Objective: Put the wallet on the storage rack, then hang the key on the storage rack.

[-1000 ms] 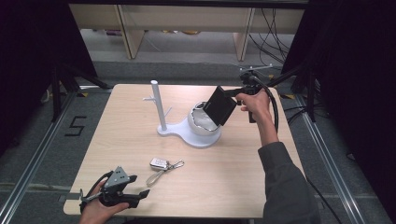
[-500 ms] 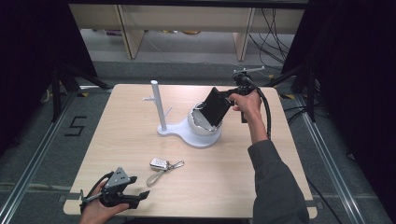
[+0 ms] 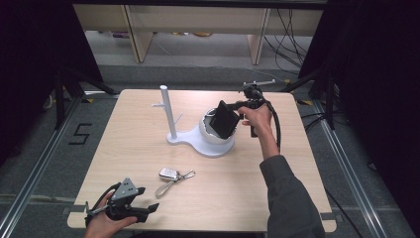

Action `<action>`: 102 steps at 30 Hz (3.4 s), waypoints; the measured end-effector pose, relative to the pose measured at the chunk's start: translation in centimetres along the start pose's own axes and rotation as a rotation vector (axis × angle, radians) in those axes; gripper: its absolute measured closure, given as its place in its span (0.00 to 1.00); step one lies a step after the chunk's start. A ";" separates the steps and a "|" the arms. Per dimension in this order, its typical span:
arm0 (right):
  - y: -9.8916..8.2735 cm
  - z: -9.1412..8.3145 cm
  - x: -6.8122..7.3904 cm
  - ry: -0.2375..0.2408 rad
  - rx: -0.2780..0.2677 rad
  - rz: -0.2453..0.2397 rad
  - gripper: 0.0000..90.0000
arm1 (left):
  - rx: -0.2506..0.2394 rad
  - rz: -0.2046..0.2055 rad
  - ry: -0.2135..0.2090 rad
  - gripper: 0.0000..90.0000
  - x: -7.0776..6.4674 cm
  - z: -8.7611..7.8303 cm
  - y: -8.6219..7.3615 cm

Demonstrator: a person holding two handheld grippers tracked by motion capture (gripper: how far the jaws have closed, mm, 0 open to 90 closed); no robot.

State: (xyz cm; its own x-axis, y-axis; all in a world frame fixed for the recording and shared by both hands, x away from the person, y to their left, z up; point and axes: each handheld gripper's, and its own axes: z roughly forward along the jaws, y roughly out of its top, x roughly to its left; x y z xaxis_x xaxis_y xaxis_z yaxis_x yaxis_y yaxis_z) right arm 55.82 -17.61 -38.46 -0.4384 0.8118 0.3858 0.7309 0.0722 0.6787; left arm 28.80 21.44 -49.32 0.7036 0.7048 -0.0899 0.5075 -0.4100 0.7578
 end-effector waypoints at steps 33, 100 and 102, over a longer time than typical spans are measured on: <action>-11.3 -7.6 -0.2 0.001 -0.083 -0.158 0.36 | -0.004 -0.029 0.019 0.25 0.5 0.0 -0.3; -24.9 -7.2 2.5 0.013 0.094 -0.236 0.28 | 0.132 0.209 -0.043 0.36 -0.3 4.4 9.5; -24.9 -7.3 2.6 0.012 0.095 -0.220 0.28 | 0.185 0.228 -0.054 0.38 -0.3 5.2 10.3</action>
State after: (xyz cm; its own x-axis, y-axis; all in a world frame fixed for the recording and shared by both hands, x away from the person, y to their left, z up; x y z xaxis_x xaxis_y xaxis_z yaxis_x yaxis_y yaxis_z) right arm 32.70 -21.50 -49.77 -0.5983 0.7636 0.2427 0.6626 0.3012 0.6857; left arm 36.41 13.94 -44.83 0.8329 0.5525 0.0310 0.4120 -0.6565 0.6319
